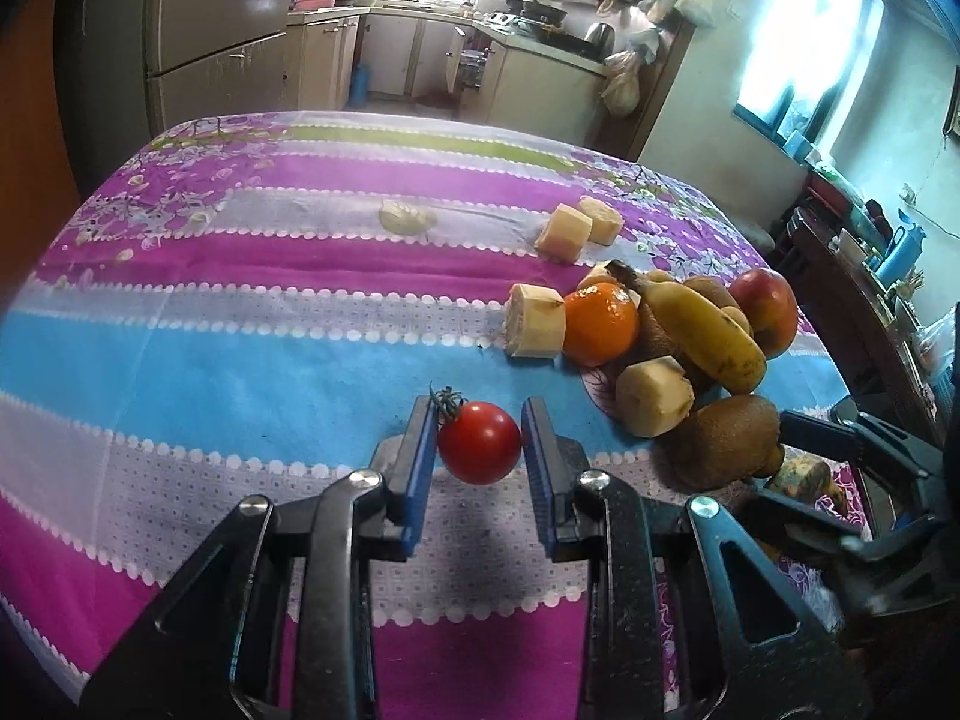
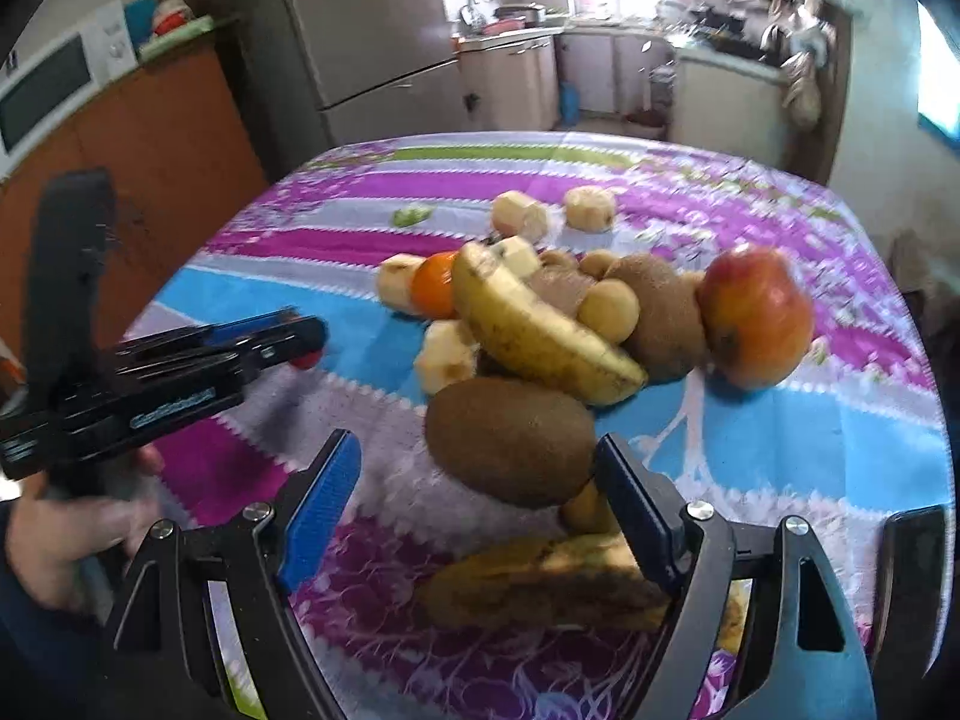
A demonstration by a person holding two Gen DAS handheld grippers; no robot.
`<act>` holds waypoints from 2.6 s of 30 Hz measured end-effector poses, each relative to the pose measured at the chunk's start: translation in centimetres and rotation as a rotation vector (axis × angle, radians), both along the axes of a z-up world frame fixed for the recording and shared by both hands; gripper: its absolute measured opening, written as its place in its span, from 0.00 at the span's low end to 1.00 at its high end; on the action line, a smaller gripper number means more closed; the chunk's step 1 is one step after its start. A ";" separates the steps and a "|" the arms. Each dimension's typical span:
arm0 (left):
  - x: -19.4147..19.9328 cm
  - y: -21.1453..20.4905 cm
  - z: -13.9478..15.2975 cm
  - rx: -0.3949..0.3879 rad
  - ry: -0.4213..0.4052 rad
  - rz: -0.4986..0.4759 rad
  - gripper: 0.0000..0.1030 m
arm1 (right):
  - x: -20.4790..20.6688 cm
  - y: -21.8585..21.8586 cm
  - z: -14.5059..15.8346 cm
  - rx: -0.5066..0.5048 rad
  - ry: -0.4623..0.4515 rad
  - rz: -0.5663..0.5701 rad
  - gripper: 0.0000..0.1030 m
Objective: Organize fruits
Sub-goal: 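Grasp a kiwi with the right tool while the left tool holds the tomato, then carry the tomato and kiwi in both tools over the steel bowl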
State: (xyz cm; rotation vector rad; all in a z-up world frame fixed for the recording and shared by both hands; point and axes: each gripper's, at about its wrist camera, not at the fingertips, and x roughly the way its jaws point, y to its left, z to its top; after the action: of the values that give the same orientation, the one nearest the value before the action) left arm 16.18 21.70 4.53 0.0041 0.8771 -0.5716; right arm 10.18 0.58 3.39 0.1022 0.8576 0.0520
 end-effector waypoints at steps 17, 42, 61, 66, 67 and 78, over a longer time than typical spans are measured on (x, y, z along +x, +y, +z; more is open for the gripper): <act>0.1 0.4 0.0 -0.038 0.019 0.004 0.28 | 0.1 1.6 -0.9 -0.050 0.006 0.052 0.65; 1.3 -1.3 -1.3 0.012 0.049 -0.026 0.43 | -5.2 0.0 2.4 0.077 -0.103 0.113 0.66; -0.9 -1.3 1.3 0.005 -0.032 -0.021 0.28 | -5.9 -0.3 3.7 0.086 -0.152 0.101 0.66; -4.7 0.2 6.5 -0.062 -0.133 -0.030 0.28 | -6.9 0.0 6.0 0.066 -0.209 0.104 0.66; -5.4 0.7 7.4 -0.069 -0.151 -0.031 0.28 | -7.1 0.2 6.5 0.064 -0.218 0.106 0.66; -12.6 12.7 15.7 -0.094 -0.337 0.122 0.28 | -8.4 8.2 14.5 0.052 -0.363 0.270 0.66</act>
State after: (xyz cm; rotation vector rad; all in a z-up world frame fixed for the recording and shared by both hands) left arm 3.54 34.39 20.21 -0.0377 0.5185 -0.4796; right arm 1.81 8.77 17.89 0.0230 0.5024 0.3364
